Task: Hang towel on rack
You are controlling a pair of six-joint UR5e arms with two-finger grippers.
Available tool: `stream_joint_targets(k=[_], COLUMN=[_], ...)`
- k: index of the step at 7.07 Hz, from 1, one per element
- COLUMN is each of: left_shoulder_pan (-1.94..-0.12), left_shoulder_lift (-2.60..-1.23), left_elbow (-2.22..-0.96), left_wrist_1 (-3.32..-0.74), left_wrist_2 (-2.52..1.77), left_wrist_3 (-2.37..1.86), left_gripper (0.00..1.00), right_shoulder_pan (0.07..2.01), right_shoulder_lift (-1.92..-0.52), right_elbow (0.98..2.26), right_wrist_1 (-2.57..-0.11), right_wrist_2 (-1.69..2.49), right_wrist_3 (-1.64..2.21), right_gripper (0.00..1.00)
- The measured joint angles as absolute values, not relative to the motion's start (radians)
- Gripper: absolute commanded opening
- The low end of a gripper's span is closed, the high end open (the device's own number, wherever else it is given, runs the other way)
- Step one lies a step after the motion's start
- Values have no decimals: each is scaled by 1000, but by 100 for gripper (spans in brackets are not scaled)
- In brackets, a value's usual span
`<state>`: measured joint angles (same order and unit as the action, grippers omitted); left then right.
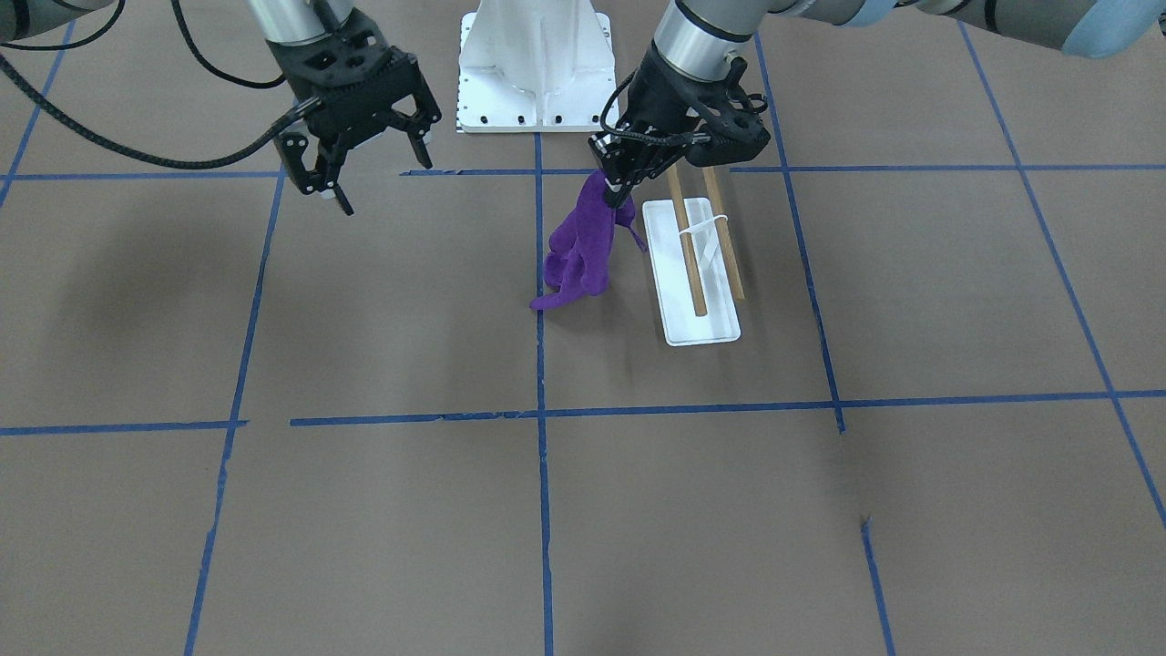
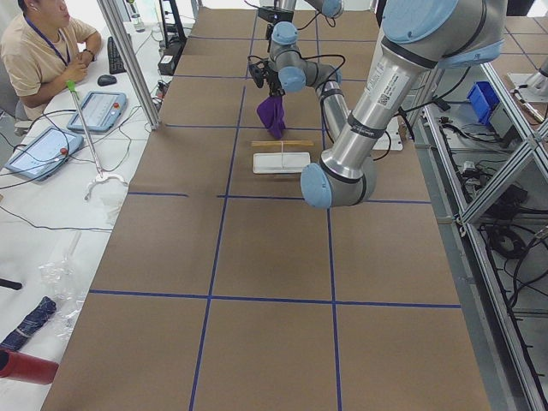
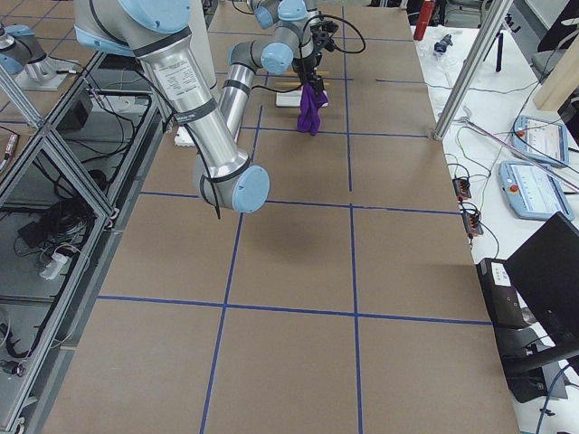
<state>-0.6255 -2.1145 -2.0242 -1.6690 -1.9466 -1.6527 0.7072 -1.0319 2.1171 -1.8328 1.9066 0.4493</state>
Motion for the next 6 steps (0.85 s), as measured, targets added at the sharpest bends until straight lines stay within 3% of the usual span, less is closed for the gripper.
stream_joint_targets(k=[6], left_shoulder_pan=[-745], left_shoulder_lift=[-1765], left_elbow=[-2055], left_wrist_1=[-1675], left_wrist_2=[-1946], left_wrist_3=[-936], left_gripper=[0], right_shoulder_pan=[1085], right_shoulder_lift=[-1366], right_elbow=[2069], right_wrist_1=[-1880], right_wrist_2=[2042], right_wrist_3=[-221], right_gripper=[100])
